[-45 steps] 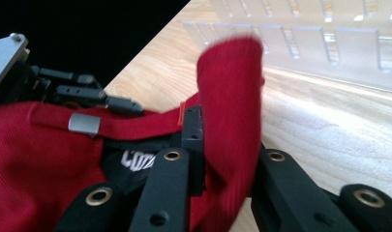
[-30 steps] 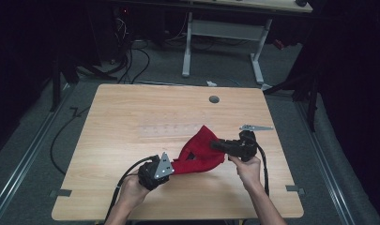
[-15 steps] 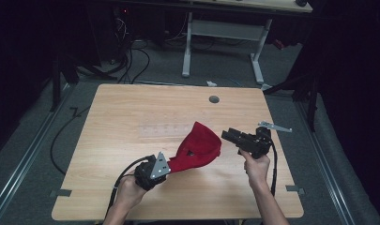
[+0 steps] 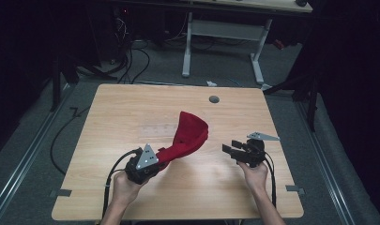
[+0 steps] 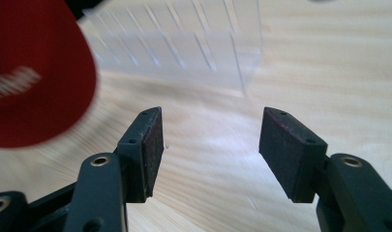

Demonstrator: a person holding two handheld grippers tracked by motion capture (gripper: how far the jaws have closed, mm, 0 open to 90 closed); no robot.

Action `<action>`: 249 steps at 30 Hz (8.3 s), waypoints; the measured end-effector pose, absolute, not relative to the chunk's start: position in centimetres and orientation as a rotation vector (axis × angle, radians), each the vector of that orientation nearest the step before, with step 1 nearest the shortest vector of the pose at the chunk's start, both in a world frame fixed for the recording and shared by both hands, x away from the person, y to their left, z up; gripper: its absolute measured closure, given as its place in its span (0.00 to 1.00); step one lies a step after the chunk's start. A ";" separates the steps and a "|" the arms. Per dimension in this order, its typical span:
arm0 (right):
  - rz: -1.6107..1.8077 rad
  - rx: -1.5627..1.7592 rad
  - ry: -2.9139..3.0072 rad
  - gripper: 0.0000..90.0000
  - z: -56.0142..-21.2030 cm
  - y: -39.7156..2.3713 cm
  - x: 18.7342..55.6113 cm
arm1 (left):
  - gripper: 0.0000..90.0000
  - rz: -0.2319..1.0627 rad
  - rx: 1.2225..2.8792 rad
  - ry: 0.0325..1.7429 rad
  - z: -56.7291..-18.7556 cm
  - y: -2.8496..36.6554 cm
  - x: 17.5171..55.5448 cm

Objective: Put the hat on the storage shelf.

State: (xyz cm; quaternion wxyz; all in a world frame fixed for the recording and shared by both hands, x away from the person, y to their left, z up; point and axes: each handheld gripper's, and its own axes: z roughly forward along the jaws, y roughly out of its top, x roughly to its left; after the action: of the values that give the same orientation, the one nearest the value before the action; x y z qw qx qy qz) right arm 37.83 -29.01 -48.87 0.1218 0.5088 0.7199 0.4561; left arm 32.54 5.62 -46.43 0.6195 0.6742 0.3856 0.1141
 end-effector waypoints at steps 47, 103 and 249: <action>0.884 1.403 2.105 0.40 -53.1 -28.0 37.7 | 0.95 0.237 1.244 1.088 -43.1 11.0 37.4; 0.887 1.403 2.109 0.38 -53.1 -27.9 37.7 | 0.95 0.385 1.126 1.220 -43.4 12.6 45.4; 0.886 1.403 2.109 0.38 -53.1 -27.9 37.7 | 0.41 0.395 1.295 1.313 -52.5 9.5 36.5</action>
State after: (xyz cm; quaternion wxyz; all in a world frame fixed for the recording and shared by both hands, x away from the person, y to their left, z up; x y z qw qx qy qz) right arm 37.65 -27.88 -53.11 0.2270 0.5093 0.7653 0.3215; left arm 36.50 9.51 -52.54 0.5873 0.5559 0.5634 0.1694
